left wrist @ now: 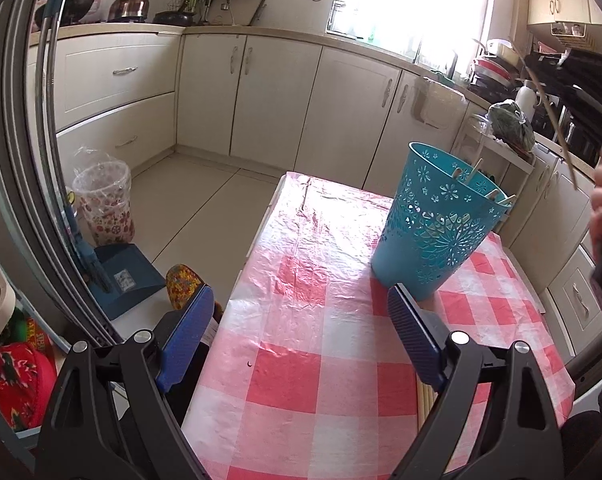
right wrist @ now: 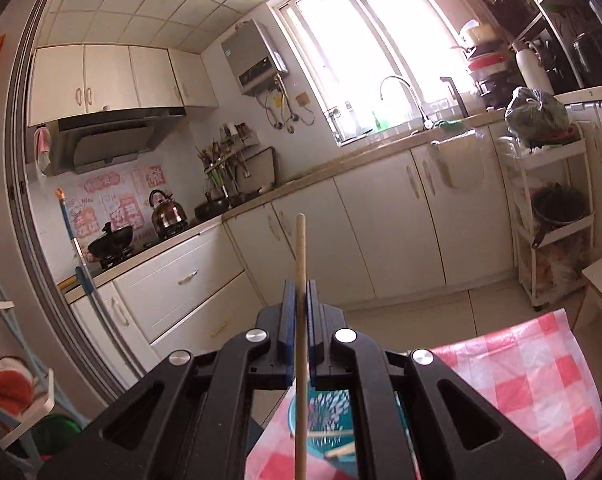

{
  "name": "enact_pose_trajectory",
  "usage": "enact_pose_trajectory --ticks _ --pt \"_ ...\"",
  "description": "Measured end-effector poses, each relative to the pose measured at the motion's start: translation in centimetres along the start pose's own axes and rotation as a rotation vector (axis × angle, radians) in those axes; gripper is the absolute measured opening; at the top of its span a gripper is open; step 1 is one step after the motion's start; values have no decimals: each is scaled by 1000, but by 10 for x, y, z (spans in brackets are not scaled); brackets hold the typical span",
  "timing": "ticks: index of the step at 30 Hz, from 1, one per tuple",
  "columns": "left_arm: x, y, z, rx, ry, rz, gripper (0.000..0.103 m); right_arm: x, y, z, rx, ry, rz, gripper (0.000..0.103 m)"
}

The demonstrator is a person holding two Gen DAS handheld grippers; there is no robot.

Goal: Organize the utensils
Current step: 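Raise the right tool's stick over the basket and open the right tool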

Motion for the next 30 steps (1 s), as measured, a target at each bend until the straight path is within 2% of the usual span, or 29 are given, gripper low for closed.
enact_pose_trajectory --ticks 4,9,17,19,21,25,30 --pt "-4 1 0 1 -6 20 85 11 5 -35 46 -80 -12 6" --pt "-9 2 -5 -9 -14 50 85 21 -15 -62 0 -145 -17 6" --pt "-12 -1 -11 -28 -18 69 85 26 -39 -71 -70 -152 24 6" --pt "-12 -1 -10 -25 -16 69 85 28 -38 -63 -69 -149 17 9" --pt "-11 0 -7 -20 -16 70 85 28 -36 -49 -55 -144 10 16" --pt "-6 3 1 -3 -15 55 85 24 -34 -4 -10 -138 24 23" --pt "4 4 18 27 -12 22 85 26 -59 54 -17 -160 42 30"
Point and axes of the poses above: each gripper's, at about its wrist camera, not at the fingertips, and z roughly against the way its jaws point, x to its right, y to its top, the point moved 8 cm from there along -z, roughly the way its jaws point, and after that the axes turned 3 degrees about -x, right-handed, at the moved point
